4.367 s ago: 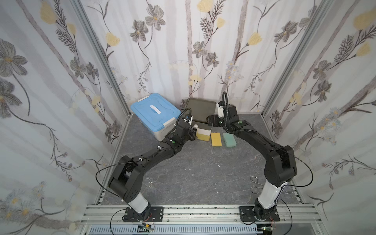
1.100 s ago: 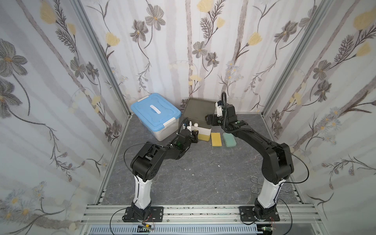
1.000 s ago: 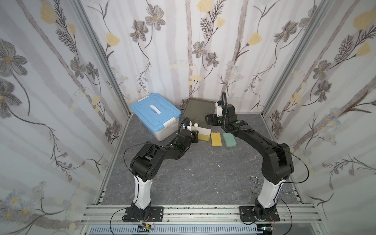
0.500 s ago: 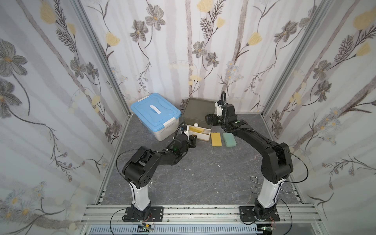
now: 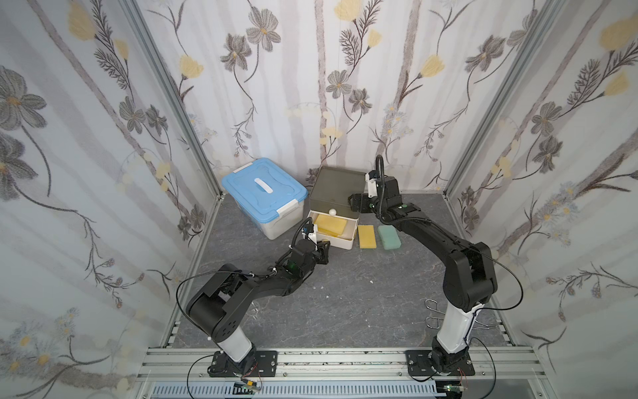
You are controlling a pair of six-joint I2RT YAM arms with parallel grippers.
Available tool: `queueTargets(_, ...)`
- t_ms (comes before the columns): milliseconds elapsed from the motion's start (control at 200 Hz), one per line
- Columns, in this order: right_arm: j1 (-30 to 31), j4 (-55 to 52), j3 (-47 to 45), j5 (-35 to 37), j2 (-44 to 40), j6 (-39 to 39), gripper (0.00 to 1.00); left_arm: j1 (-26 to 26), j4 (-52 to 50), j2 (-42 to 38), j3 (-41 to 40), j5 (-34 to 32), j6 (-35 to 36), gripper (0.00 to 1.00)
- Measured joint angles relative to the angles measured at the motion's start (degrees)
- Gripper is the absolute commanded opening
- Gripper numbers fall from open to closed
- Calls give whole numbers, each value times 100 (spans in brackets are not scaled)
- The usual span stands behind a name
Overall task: Take the sponge out of the drawer
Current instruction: Open the drawer in the storage box.
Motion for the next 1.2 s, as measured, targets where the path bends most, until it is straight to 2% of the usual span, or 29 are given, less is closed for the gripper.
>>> queueTargets(565,-4,-52,70,2,46,4,95,-295,-37,-772,-686,-457,-81,16)
queueTargets(1199,0,-79,144,-9,83,0,94,-363,186,-531,-857,-616,-107,21)
